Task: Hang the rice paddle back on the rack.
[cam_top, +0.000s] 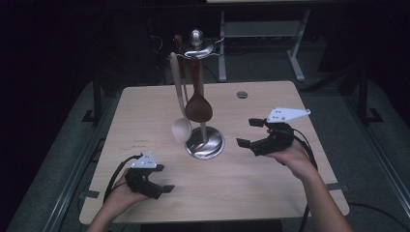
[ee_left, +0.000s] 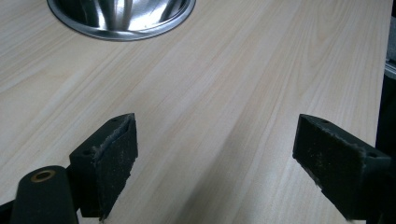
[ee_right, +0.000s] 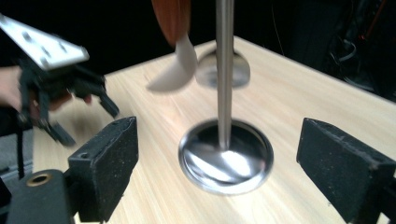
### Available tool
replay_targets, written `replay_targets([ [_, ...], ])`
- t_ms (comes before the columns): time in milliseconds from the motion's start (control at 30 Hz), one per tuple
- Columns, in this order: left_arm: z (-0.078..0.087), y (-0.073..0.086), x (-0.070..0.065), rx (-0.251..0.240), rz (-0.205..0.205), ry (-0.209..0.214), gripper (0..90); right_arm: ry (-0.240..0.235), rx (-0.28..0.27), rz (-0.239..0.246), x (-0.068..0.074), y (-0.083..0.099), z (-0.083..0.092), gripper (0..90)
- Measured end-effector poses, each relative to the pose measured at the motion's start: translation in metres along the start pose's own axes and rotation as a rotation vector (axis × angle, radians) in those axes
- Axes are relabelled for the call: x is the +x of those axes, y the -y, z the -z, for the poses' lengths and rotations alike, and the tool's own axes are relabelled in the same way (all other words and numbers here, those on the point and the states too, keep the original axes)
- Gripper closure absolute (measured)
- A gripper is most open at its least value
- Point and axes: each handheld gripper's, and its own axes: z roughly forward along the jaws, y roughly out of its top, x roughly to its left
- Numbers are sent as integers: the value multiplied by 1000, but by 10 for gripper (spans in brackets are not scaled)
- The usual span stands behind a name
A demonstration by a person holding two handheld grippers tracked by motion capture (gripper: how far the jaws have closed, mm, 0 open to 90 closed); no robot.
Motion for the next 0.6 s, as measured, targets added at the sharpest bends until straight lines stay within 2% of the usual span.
replay_targets([
  [167, 0, 0, 2, 9, -8, 3, 138, 33, 7, -23, -5, 28, 4, 125],
  [367, 0, 1, 3, 1, -5, -8, 138, 80, 45, -46, -5, 52, 9, 125],
  [467, 1, 0, 6, 6, -22, -16, 138, 105, 41, -72, -5, 66, 12, 126],
  [600, 4, -1, 12, -24, -15, -10, 138, 135, 44, -100, -7, 84, 20, 131],
])
